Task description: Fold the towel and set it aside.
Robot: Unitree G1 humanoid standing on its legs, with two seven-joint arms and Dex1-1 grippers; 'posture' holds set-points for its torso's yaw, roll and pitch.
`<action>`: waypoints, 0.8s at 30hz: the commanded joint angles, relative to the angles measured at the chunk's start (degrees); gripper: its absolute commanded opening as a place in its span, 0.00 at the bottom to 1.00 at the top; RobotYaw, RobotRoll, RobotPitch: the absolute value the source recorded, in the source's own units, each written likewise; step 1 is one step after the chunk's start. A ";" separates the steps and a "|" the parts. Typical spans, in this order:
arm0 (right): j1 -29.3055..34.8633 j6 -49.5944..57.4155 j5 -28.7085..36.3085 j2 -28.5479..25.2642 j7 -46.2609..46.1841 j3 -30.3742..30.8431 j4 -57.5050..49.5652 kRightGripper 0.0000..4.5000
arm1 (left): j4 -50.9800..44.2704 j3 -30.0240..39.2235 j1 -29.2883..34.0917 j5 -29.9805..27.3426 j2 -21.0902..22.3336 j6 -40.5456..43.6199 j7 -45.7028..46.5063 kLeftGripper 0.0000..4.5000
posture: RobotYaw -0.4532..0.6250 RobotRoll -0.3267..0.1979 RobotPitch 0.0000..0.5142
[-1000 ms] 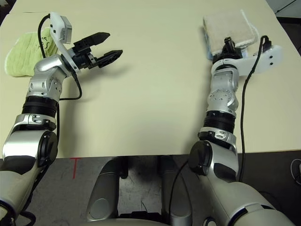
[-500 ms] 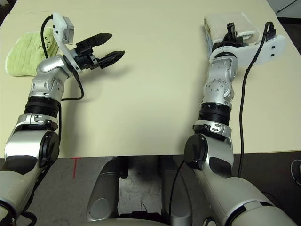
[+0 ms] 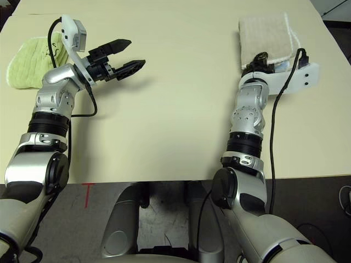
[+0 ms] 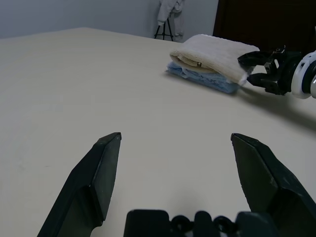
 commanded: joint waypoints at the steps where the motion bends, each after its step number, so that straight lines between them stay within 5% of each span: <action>1: 1.40 4.29 1.20 -2.17 0.82 1.09 -3.81 0.99 | -1.68 0.56 1.54 -0.59 0.23 1.06 1.21 1.00 | 0.44 0.62 0.55; 8: 12.46 20.41 -4.85 -14.40 8.55 13.18 -20.47 0.99 | -3.01 4.08 2.88 -1.82 -0.13 3.57 8.87 1.00 | 0.41 0.62 0.50; 13: 20.66 19.01 -12.73 -24.92 20.34 20.13 -27.10 0.99 | -4.85 8.06 5.01 -1.87 -1.61 5.98 20.98 1.00 | 0.41 0.62 0.47; 24: 18.16 1.24 -22.01 -25.19 31.39 20.29 -7.13 0.99 | -4.98 10.28 8.27 0.54 -3.09 2.14 36.06 1.00 | 0.46 0.62 0.43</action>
